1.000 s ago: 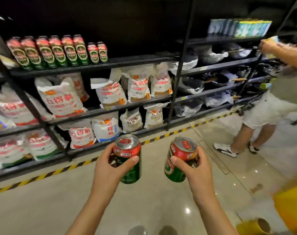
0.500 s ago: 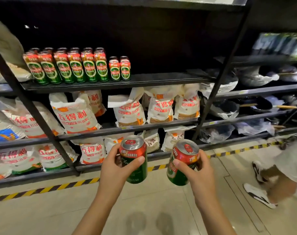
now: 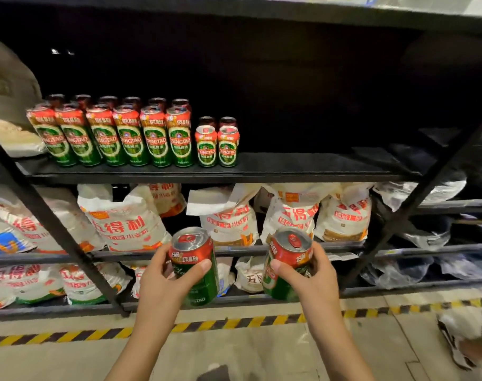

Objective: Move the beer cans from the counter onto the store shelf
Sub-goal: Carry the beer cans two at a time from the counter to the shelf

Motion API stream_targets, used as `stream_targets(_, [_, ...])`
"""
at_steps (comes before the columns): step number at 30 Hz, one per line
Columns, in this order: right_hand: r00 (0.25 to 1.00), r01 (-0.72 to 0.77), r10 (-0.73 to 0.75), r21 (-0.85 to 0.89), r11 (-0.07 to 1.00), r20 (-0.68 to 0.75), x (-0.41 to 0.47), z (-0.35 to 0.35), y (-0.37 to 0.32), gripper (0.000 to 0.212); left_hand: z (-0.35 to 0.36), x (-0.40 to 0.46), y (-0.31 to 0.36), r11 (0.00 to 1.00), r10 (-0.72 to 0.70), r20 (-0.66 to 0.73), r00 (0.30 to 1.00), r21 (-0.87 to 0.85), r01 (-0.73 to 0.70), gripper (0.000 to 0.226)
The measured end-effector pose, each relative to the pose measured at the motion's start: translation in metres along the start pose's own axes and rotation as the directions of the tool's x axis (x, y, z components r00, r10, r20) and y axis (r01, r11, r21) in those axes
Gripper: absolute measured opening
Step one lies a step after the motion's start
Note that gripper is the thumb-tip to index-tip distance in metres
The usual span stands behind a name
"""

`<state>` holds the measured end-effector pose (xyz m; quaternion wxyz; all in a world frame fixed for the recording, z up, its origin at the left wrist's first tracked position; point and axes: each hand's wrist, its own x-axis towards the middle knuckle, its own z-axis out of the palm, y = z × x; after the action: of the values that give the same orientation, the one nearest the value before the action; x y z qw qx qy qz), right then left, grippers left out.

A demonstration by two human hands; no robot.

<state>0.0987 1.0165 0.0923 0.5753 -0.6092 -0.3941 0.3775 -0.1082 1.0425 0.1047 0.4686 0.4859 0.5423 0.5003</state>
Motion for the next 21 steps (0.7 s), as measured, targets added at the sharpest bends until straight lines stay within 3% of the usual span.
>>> stream_targets(8, [0.996,0.006,-0.007,-0.011,1.0,-0.089,0.116,0.009,-0.013,0.052,0.052,0.131,0.003,1.0,-0.024,0.132,0.991,0.009,0.023,0.052])
stream_targets(13, [0.997,-0.015,0.013,-0.03,0.999,-0.076,0.167,-0.005,-0.016,0.046,0.101,0.18,0.009,0.999,-0.043,0.208,0.977,-0.003,0.045,0.047])
stream_targets(21, [1.0,-0.005,0.005,-0.048,0.999,0.003,0.264,-0.025,-0.011,0.051,0.169,0.245,0.008,0.998,-0.059,0.163,0.985,-0.009,0.061,0.062])
